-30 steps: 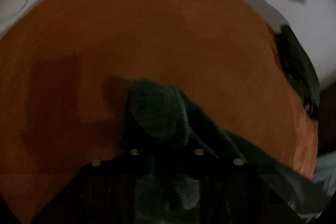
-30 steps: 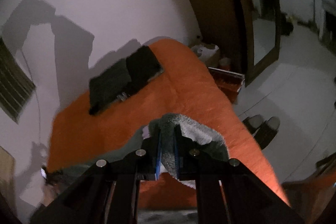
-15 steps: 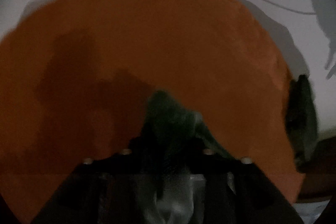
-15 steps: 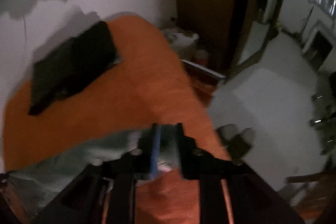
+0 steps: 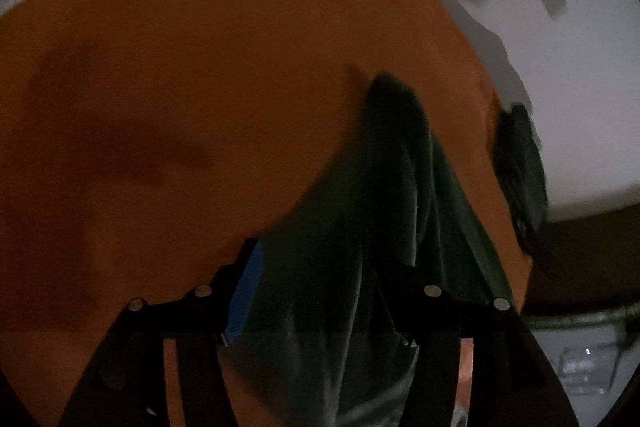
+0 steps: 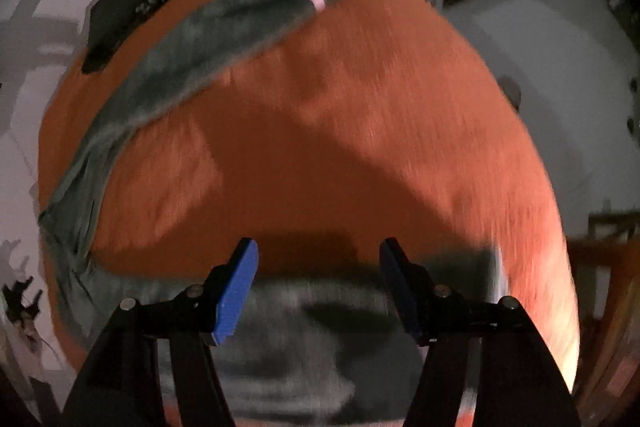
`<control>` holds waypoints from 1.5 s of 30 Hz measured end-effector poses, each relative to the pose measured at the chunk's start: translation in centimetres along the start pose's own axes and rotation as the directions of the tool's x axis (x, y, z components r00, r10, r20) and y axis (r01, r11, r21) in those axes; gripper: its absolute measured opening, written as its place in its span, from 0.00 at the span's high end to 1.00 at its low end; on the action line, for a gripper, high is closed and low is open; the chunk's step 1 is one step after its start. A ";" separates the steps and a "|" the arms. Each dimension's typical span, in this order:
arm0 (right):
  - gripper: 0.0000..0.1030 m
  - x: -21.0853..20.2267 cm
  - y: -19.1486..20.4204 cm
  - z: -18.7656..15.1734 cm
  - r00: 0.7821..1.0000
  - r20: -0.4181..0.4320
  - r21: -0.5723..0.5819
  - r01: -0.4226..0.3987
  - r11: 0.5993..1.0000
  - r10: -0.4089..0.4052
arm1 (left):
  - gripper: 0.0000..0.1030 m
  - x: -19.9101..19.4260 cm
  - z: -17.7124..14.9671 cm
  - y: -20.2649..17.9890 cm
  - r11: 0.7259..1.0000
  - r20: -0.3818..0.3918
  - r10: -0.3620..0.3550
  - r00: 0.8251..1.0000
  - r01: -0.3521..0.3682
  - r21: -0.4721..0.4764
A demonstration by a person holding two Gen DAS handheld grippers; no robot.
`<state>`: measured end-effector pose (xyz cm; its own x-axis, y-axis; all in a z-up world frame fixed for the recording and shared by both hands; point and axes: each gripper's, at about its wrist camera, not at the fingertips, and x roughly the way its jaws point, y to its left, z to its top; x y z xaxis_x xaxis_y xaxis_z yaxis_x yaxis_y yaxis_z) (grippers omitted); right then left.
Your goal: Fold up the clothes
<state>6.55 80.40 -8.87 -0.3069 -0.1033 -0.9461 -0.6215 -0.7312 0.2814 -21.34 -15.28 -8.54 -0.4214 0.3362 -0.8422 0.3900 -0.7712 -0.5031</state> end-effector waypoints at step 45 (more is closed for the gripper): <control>0.39 -2.0 -8.5 -18.2 0.989 0.129 0.183 -0.096 0.978 0.073 | 0.42 -3.2 -16.6 17.2 0.887 0.184 -0.291 0.939 0.337 -0.315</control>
<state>25.60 74.53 -12.27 -0.4419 -0.0690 -0.8944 -0.7103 -0.5820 0.3959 0.26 -20.68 -17.74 -0.6599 0.4408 -0.6084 0.4617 -0.4009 -0.7913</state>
